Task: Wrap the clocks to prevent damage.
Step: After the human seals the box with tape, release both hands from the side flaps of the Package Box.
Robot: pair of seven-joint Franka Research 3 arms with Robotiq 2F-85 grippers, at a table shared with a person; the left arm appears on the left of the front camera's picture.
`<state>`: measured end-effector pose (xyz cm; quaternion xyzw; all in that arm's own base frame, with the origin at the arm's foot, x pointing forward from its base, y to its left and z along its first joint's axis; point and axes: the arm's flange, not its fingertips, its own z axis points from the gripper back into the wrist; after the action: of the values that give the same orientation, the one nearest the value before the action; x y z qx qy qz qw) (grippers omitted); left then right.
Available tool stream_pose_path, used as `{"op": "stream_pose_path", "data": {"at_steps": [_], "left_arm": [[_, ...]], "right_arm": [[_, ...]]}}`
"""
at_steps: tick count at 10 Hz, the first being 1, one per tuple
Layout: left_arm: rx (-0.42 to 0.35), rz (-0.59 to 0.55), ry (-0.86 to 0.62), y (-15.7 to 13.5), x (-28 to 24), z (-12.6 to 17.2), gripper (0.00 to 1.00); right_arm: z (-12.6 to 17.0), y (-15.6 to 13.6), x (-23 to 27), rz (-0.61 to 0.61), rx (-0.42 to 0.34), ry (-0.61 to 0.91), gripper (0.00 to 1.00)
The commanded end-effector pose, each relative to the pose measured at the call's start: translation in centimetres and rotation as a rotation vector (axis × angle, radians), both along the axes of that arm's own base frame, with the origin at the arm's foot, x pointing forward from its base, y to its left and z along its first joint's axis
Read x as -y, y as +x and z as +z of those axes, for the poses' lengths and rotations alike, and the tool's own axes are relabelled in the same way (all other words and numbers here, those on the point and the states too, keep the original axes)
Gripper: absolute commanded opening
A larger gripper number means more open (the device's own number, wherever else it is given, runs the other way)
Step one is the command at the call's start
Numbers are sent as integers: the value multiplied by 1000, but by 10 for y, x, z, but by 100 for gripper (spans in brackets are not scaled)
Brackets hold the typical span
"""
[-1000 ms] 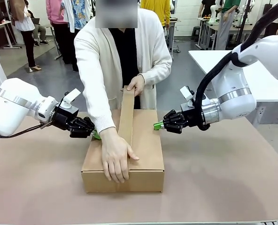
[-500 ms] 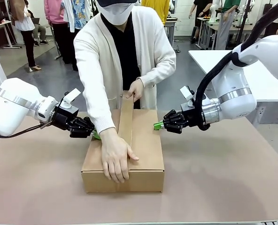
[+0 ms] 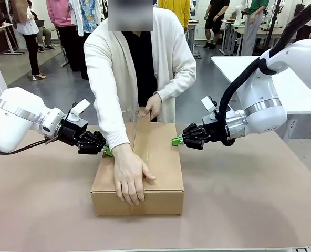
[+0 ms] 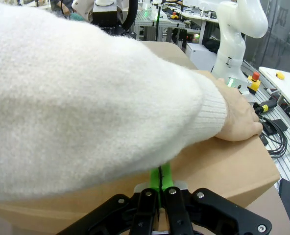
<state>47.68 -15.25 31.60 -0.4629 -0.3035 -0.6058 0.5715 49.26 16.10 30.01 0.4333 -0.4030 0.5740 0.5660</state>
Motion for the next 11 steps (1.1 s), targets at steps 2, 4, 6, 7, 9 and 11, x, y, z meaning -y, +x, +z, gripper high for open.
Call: {"op": "stream_pose_path", "data": {"at_steps": [2, 4, 6, 7, 9, 11], "left_arm": [[-1, 4, 10, 0, 1, -4, 0], [-1, 4, 10, 0, 1, -4, 0], [-1, 4, 10, 0, 1, -4, 0], [-1, 4, 10, 0, 1, -4, 0], [-1, 4, 10, 0, 1, -4, 0], [-1, 4, 10, 0, 1, -4, 0]], "right_arm": [[-3, -1, -1, -2, -3, -6, 1], [-3, -1, -1, -2, -3, -6, 1], [-3, -1, -1, -2, -3, -6, 1], [-3, -1, -1, -2, -3, -6, 1], [-3, -1, -1, -2, -3, -6, 1], [-3, -1, -1, -2, -3, -6, 1]]}}
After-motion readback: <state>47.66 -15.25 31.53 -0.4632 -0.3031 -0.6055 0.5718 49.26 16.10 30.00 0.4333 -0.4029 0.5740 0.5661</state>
